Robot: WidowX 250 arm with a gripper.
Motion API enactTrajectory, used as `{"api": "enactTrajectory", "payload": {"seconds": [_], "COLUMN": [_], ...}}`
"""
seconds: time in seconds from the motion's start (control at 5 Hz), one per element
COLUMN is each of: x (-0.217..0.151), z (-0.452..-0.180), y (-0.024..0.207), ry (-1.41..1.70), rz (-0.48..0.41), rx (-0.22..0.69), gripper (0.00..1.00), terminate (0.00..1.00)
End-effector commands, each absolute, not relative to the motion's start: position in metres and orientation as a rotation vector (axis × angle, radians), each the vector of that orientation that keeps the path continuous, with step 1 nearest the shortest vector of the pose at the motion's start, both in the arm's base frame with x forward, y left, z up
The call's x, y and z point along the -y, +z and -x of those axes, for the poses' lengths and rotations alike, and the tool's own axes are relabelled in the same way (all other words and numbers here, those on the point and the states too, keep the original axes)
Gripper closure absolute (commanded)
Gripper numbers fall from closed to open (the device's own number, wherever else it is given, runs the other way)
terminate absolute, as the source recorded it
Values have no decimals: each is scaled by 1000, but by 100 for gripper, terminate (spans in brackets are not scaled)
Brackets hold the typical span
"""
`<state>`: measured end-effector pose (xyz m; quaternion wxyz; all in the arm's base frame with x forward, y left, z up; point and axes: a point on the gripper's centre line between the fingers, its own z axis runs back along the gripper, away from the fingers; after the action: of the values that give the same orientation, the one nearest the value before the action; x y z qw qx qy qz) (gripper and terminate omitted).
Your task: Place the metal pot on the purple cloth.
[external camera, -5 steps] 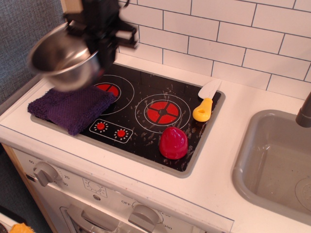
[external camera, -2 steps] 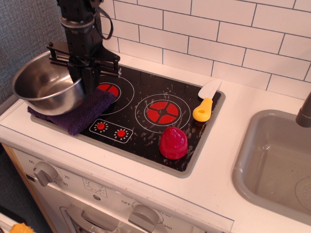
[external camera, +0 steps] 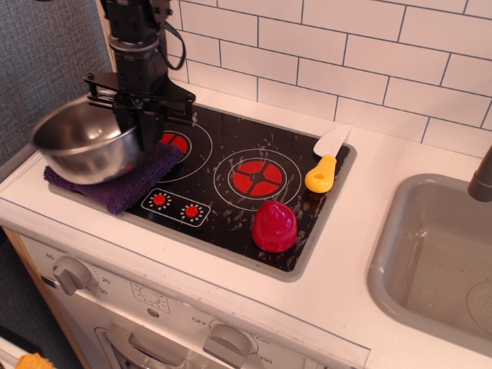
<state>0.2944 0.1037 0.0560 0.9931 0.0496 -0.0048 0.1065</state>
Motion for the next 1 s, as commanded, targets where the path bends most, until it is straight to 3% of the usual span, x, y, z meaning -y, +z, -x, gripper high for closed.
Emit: {"api": "enactTrajectory", "payload": {"seconds": [0.0, 0.2, 0.4, 0.8], "x": [-87, -66, -41, -34], "z": [-307, -315, -322, -327], "y": [105, 128, 128, 122], "ry": [128, 16, -45, -104], "rz": [-79, -50, -43, -42], "rx": [132, 179, 162, 136], "gripper": [0, 0, 0, 0], "terminate": [0, 0, 0, 0]}}
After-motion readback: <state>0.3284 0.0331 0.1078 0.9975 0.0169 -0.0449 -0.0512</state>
